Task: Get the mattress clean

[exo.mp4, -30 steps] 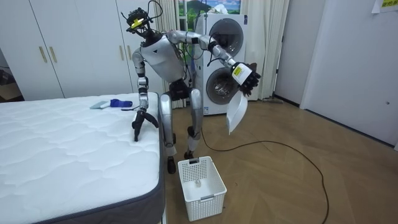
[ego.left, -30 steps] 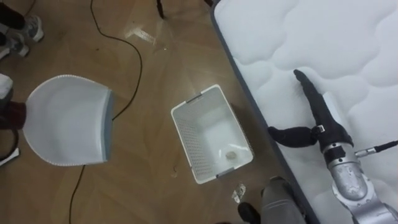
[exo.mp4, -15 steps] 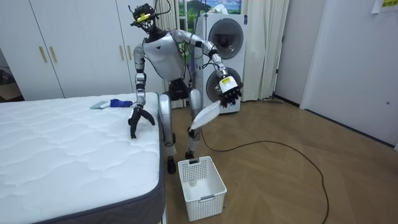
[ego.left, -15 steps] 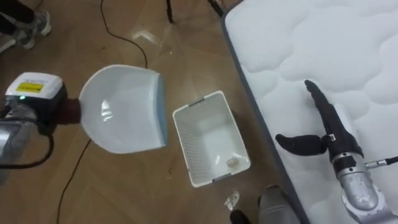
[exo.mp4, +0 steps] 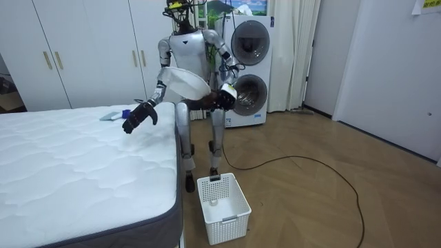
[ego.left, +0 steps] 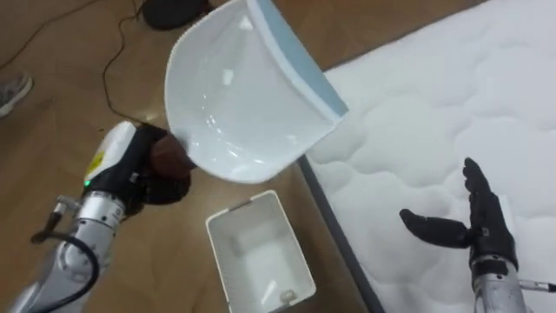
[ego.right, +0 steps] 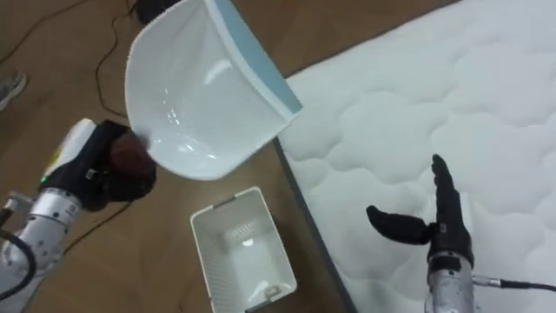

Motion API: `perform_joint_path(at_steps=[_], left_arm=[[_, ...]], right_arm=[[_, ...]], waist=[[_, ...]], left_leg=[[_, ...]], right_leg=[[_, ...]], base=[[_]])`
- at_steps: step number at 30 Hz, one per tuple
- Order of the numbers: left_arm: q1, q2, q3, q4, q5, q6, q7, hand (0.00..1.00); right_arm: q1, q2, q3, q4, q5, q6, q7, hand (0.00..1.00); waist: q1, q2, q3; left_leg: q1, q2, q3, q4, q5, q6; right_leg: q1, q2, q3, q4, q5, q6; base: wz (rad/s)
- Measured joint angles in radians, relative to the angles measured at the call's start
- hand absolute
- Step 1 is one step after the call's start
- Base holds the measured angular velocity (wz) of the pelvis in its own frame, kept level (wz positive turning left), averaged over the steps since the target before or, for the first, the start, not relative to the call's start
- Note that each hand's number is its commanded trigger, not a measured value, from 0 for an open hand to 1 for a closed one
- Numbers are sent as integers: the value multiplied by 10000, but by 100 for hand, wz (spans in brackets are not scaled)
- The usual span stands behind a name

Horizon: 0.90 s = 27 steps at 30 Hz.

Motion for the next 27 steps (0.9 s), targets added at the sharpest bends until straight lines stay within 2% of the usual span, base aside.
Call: perform_joint_path(at_steps=[1, 2, 3, 5, 6, 7, 8, 9, 10, 11, 12, 13, 14, 15, 16, 17, 18, 19, 20, 21, 22, 23, 24, 25, 26, 27], left_arm=[[223, -207, -138, -2, 0, -7, -25, 100], [486, -401, -181, 1, -6, -6, -67, 100], [612, -504, -181, 4, -8, -5, -89, 100], [854, -828, -179, 12, -21, 3, -206, 100], [909, -871, -177, 11, -85, 2, -208, 100], [1041, -966, -151, 11, -229, 2, -208, 100], [1128, -989, -147, 9, -381, 3, -207, 100], [1150, -988, -120, 10, -398, 3, -207, 100], [1132, -970, -88, 15, -610, -22, -194, 100], [944, -1022, -171, 98, -784, -43, -239, 100], [876, -1120, -197, 92, -786, -52, -252, 100], [861, -1332, -207, 67, -862, -97, -252, 100], [899, -1436, -232, 66, -1070, -78, -252, 100], [912, -1458, -237, 64, -1129, -53, -258, 100], [932, -1446, -218, 56, -1311, -40, -296, 100], [944, -1426, -177, 55, -1469, -35, -336, 100], [943, -1433, -138, 53, -1481, -27, -361, 100], [950, -1456, -79, 18, -1478, -17, -427, 100], [995, -1469, -77, -14, -1477, -17, -518, 100], [1041, -1469, -77, -25, -1477, -17, -558, 100], [1080, -1471, -77, -35, -1477, -18, -679, 100], [1104, -1477, -114, -93, -1480, -19, -797, 100], [1124, -1493, -133, -139, -1476, -23, -848, 100], [1124, -1578, -215, -153, -1469, -74, -957, 100], [1157, -1632, -301, -152, -1471, -84, -1025, 100], [1175, -1643, -348, -151, -1470, -83, -1063, 100]], right_arm=[[118, 88, 18, -49, -92, 0, 2, 0], [157, 220, 19, -75, -112, 0, -6, 0], [154, 288, 19, -76, -99, 0, -6, 0], [70, 486, 36, -81, -110, 74, 2, 0], [-17, 508, 44, -88, -110, 140, 18, 0], [-170, 515, 51, -207, -97, 241, 65, 0], [-319, 532, 109, -229, -115, 297, 97, 0], [-410, 580, 131, -219, -124, 330, 114, 0], [-607, 704, 140, -227, -113, 386, 124, 0], [-596, 761, 89, -291, -87, 403, 108, 0], [-491, 748, 27, -334, -82, 418, 88, 0], [-372, 725, -37, -359, -79, 441, 43, 0], [-373, 748, 0, -362, -47, 465, -62, 0], [-380, 752, 51, -370, -45, 462, -74, 0], [-375, 777, 145, -442, -45, 463, -70, 0], [-368, 777, 263, -594, -65, 464, -80, 0], [-393, 778, 316, -642, -78, 445, -75, 0], [-495, 774, 394, -657, -194, 363, -27, 0], [-573, 771, 441, -656, -204, 336, 100, 0], [-614, 775, 460, -657, -204, 332, 194, 0], [-618, 779, 466, -677, -206, 281, 327, 0], [-606, 760, 465, -698, -197, 266, 412, 0], [-577, 758, 465, -727, -197, 267, 461, 0], [-446, 726, 446, -931, -194, 268, 535, 0], [-391, 726, 447, -1043, -203, 262, 624, 0], [-387, 725, 443, -1046, -224, 262, 670, 0]], waist=[[-76, -129, -67], [-35, -263, -83], [-28, -334, -81], [226, -615, -72], [283, -644, -71], [389, -654, -71], [577, -646, -72], [632, -651, -70], [775, -589, -68], [659, -543, -34], [656, -554, -38], [763, -571, -37], [855, -615, -41], [963, -647, -37], [1152, -717, -17], [1334, -739, -19], [1326, -763, -6], [1334, -836, 33], [1346, -834, 35], [1339, -829, 33], [1266, -828, 31], [1099, -800, 25], [990, -829, 27], [824, -857, 31], [742, -883, 35], [737, -921, 31]], left_leg=[[232, 57, 98, -184, 0, 6], [461, 80, 378, -307, -5, 10], [553, 101, 515, -357, -6, 12], [835, 130, 1287, -440, -31, 43], [859, 134, 1397, -416, -36, 52], [905, 146, 1542, -385, -43, 72], [956, 214, 1682, -380, -44, 84], [939, 242, 1673, -401, -18, 133], [839, 490, 1709, -567, -2, 238], [817, 645, 2332, -566, -57, 326], [829, 668, 2697, -562, -56, 328], [933, 663, 3346, -617, -53, 332], [1078, 597, 3908, -625, -53, 334], [1118, 563, 4122, -628, -55, 337], [1095, 573, 4530, -601, -59, 343], [963, 617, 4674, -585, -59, 342], [889, 636, 4649, -574, -55, 327], [666, 707, 4502, -426, -6, 246], [439, 859, 4227, -139, 41, 165], [365, 931, 3996, -46, 71, 114], [288, 1027, 3585, 17, 168, -45], [256, 1154, 3415, 20, 261, -166], [266, 1184, 3366, -12, 332, -204], [291, 1313, 3362, -21, 426, -277], [310, 1447, 3388, -6, 502, -358], [345, 1468, 3400, -10, 533, -402]], right_leg=[[187, 92, 155, -242, 122, 25], [273, 126, 97, -391, 262, 24], [289, 129, 52, -445, 330, 20], [84, 126, -341, -426, 625, -60], [13, 137, -468, -472, 757, -98], [-51, 125, -943, -726, 1112, -249], [45, 110, -1691, -1221, 1689, -518], [125, 170, -1942, -1627, 2024, -619], [219, 351, -2285, -2243, 2585, -581], [121, 45, -3216, -1403, 1950, -423], [130, -266, -3629, -734, 1443, -342], [272, -1028, -4107, 641, 623, -205], [650, -1823, -4181, 1415, 163, 174], [889, -2119, -4156, 1500, 65, 355], [1300, -2624, -3961, 1348, 4, 569], [1745, -2922, -3913, 876, 60, 769], [1959, -2973, -3917, 467, 56, 958], [2217, -2900, -4068, -455, -62, 1216], [2315, -2804, -4348, -984, -121, 1299], [2346, -2728, -4421, -1150, -125, 1310], [2420, -2593, -4544, -1339, -128, 1302], [2404, -2421, -4564, -1337, -93, 1166], [2404, -2367, -4553, -1313, -104, 1097], [2383, -2222, -4530, -1307, -95, 956], [2334, -2071, -4466, -1336, -80, 817], [2231, -1999, -4384, -1335, -86, 754]], base=[[-57], [-73], [-101], [-133], [-173], [-203], [-215], [-217], [-171], [-136], [-90], [-89], [-100], [-118], [-110], [-98], [-75], [-67], [-72], [-68], [-49], [-29], [-7], [-12], [-22], [-40]])
